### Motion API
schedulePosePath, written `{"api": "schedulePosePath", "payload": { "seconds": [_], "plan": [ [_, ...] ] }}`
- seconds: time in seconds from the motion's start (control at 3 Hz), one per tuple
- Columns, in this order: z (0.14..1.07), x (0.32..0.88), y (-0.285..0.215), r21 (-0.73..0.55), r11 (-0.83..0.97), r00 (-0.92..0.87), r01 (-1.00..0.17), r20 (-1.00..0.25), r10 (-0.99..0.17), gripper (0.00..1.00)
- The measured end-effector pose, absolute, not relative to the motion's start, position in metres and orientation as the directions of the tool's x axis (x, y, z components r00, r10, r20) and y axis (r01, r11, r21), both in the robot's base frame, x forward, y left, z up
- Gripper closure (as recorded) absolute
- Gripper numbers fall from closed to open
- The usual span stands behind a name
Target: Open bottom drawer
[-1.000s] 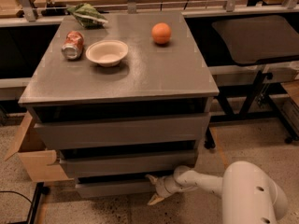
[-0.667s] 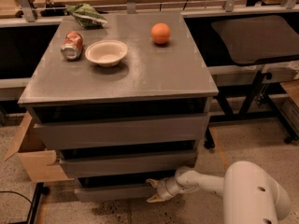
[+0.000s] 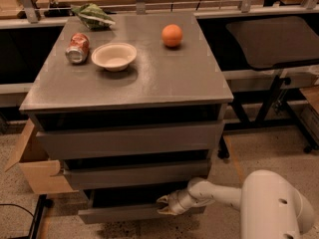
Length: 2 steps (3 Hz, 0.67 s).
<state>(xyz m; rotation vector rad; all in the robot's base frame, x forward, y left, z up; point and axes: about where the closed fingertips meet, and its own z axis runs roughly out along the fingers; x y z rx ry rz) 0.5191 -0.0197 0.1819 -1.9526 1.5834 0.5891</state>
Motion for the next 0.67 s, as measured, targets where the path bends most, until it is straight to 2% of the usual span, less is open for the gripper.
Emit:
{"api": "schedulePosePath", "payload": {
  "seconds": [0.67],
  "plan": [
    [0.1829, 0.519, -0.0198, -0.143, -0.153, 0.209, -0.978, -0.644, -0.736, 1.0]
  ]
}}
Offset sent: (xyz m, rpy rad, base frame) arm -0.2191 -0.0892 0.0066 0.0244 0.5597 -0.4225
